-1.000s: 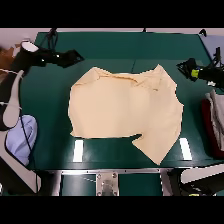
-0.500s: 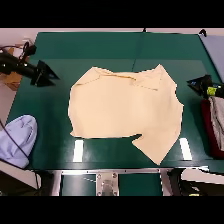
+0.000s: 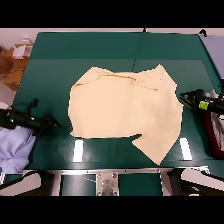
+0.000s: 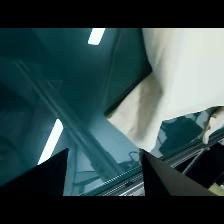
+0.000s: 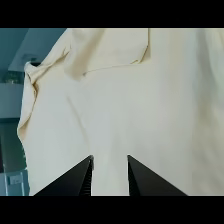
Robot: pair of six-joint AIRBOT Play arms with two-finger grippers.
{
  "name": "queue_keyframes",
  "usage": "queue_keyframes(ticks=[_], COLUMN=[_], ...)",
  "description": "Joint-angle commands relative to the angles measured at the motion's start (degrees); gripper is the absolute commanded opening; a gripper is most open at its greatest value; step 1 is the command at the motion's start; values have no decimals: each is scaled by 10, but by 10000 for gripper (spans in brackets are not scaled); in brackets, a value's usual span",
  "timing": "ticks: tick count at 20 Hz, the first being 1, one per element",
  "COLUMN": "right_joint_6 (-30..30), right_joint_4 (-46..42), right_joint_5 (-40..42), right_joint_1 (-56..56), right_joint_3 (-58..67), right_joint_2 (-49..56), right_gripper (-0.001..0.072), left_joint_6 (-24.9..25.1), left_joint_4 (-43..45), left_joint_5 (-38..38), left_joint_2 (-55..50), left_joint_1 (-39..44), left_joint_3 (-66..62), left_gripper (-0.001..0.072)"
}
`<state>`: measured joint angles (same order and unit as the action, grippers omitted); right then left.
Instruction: Fold the shirts.
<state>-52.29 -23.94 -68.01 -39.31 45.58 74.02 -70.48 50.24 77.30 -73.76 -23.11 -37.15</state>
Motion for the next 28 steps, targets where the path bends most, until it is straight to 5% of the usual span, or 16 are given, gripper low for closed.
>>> queue_keyframes(ticks=[1,8,11,12,21,27,28], right_joint_6=[10,10,10,10,-15,-175,-207], right_joint_4=[14,15,15,15,4,-175,-217], right_joint_5=[-6,-7,-13,-17,-52,-70,-68], right_joint_1=[0,0,-1,-1,-2,-101,-133], right_joint_3=[-10,-10,-10,-10,-11,-41,-56], right_joint_2=[-3,-3,-3,-3,-3,-95,-117], right_gripper=[250,250,250,250,192,194,251], left_joint_6=[51,75,79,70,-80,-89,-83], left_joint_4=[-78,-137,-116,-97,102,83,79], left_joint_5=[-76,-151,-134,-120,-9,-57,-75], left_joint_2=[-4,-56,-55,-55,87,92,92], left_joint_1=[-5,103,100,94,50,50,50], left_joint_3=[91,89,75,66,23,76,82], left_gripper=[521,502,51,26,25,25,25])
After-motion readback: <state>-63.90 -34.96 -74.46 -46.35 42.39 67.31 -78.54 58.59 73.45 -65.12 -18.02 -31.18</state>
